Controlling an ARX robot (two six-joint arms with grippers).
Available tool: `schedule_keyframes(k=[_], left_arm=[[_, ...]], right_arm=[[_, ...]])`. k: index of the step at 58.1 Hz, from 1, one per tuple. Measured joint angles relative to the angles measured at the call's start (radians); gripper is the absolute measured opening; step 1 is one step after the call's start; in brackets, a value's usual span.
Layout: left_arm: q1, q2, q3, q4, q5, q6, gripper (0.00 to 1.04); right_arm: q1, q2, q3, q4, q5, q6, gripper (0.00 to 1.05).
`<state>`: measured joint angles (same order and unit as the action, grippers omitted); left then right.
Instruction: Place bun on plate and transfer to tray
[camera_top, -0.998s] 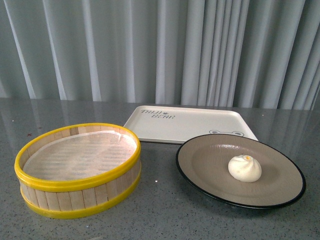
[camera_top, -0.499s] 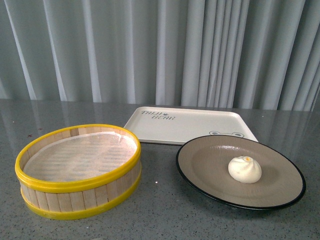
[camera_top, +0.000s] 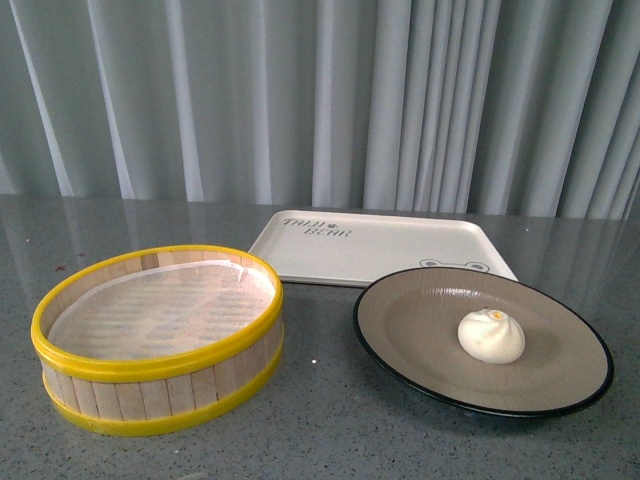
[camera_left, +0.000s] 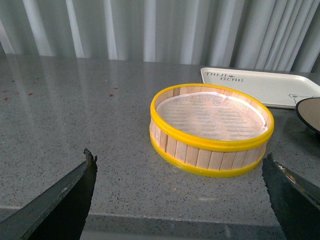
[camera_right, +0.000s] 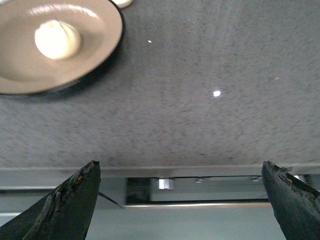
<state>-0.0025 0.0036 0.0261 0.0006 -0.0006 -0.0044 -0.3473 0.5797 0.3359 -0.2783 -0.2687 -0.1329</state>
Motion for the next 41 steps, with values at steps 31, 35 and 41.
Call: schedule_keyframes(k=[31, 35, 41], left_arm=[[0.000, 0.000, 0.000, 0.000, 0.000, 0.000, 0.98], [0.000, 0.000, 0.000, 0.000, 0.000, 0.000, 0.98], [0.000, 0.000, 0.000, 0.000, 0.000, 0.000, 0.98]], right_arm=[[0.145, 0.441, 0.171, 0.091, 0.087, -1.014, 0.96], [0.189, 0.524, 0.184, 0.157, 0.109, -1.064, 0.96], [0.252, 0.623, 0.221, 0.175, 0.122, -1.111, 0.96]])
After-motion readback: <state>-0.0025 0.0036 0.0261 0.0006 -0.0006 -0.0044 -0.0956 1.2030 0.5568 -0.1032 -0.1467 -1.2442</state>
